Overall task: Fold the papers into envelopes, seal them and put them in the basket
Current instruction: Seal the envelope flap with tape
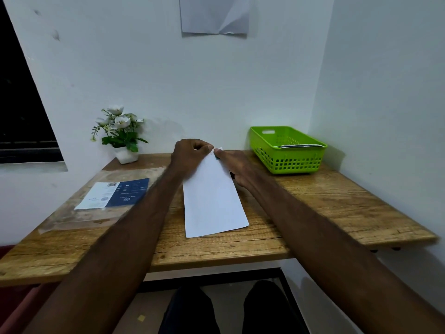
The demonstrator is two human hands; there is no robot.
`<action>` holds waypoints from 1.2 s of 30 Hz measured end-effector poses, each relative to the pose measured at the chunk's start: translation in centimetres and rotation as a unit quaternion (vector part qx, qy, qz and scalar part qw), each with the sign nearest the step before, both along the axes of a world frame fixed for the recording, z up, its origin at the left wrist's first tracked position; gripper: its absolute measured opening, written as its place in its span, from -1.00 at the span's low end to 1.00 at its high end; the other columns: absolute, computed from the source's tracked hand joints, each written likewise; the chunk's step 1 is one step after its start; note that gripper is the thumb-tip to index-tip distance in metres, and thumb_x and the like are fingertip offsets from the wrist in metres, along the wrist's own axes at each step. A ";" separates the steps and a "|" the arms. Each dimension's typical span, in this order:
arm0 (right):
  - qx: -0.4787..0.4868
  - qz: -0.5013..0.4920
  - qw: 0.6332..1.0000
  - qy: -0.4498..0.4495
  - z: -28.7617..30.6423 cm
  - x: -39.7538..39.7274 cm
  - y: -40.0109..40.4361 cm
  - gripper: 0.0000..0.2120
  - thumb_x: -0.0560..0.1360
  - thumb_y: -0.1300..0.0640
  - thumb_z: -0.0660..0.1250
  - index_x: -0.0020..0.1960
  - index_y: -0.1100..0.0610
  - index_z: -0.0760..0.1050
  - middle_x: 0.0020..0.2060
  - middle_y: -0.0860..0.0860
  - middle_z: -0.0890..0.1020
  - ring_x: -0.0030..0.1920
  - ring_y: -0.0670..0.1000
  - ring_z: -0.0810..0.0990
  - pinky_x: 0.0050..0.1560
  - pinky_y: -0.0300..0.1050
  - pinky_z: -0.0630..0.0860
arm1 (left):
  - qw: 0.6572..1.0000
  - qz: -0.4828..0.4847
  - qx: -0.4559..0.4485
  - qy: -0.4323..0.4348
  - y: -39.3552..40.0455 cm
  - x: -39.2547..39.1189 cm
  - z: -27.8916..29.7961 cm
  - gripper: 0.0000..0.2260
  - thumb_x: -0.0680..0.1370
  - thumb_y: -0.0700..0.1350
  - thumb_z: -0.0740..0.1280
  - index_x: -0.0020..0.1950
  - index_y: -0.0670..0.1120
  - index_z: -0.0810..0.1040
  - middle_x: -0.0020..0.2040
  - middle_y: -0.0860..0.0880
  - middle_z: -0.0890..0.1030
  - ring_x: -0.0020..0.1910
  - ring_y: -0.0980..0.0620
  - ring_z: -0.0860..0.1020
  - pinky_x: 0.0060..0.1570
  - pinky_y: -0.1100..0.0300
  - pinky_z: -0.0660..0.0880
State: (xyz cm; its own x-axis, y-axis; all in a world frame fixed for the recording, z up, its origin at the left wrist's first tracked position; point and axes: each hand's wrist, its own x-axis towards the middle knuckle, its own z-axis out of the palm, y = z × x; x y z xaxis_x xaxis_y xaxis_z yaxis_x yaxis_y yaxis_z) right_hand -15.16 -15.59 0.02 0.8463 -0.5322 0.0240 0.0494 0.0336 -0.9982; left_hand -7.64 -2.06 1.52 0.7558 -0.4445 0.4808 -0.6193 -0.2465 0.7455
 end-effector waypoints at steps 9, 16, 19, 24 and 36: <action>-0.011 -0.032 0.999 0.014 0.4 -0.1 -0.1 -0.75 0.55 -0.01 0.39 0.04 0.18 0.63 -0.14 0.04 0.70 -0.29 -0.02 0.65 -0.41 -0.29 0.54 | 0.958 0.096 -0.040 0.265 0.9 1.5 0.0 -0.41 0.40 0.25 0.55 0.17 -0.21 0.61 0.08 -0.13 0.68 -0.07 -0.08 0.66 -0.22 0.13 0.56; -0.046 -0.002 0.998 0.031 0.3 0.1 -0.2 -0.66 0.59 -0.02 0.38 0.22 0.22 0.60 0.10 0.12 0.71 -0.04 0.06 0.70 -0.19 -0.16 0.62 | 0.945 0.047 -0.150 0.288 0.9 2.1 -0.5 -0.63 0.39 -0.03 0.64 0.03 -0.24 0.67 -0.06 -0.13 0.72 -0.28 0.02 0.67 -0.45 0.28 0.56; -0.075 -0.011 0.996 0.044 0.3 0.3 -0.3 -0.65 0.60 -0.02 0.36 0.21 0.24 0.60 0.12 0.14 0.70 0.08 0.13 0.71 0.07 0.07 0.65 | 0.941 0.034 -0.176 0.288 1.0 2.3 -0.5 -0.61 0.39 -0.05 0.64 0.04 -0.28 0.67 -0.10 -0.14 0.73 -0.22 -0.06 0.69 -0.32 0.19 0.62; -0.057 -0.003 0.998 0.032 0.2 0.1 -0.3 -0.63 0.59 -0.01 0.38 0.23 0.26 0.59 0.13 0.15 0.70 0.07 0.13 0.70 0.11 0.06 0.63 | 0.949 0.040 -0.173 0.262 0.8 2.2 -0.4 -0.71 0.43 -0.05 0.61 -0.05 -0.24 0.66 -0.25 -0.06 0.68 -0.48 0.14 0.62 -0.50 0.31 0.50; 0.013 0.051 0.997 0.060 0.7 -1.1 0.1 -0.89 0.58 0.13 0.41 0.08 0.13 0.63 -0.14 0.05 0.72 -0.30 -0.03 0.69 -0.35 -0.19 0.61 | 0.945 0.041 -0.175 0.274 0.9 2.1 -0.1 -0.79 0.59 -0.11 0.45 -0.20 -0.16 0.56 -0.29 -0.03 0.58 -0.60 0.19 0.54 -0.63 0.36 0.41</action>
State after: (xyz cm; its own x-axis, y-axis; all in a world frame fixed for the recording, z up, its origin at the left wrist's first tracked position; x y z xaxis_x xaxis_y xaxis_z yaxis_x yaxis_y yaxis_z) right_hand -16.30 -15.51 0.72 0.8916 -0.4430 -0.0937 -0.0752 0.0593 -0.9954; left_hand -5.51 -1.16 1.45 0.9590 -0.2596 0.1138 -0.1058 0.0444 0.9934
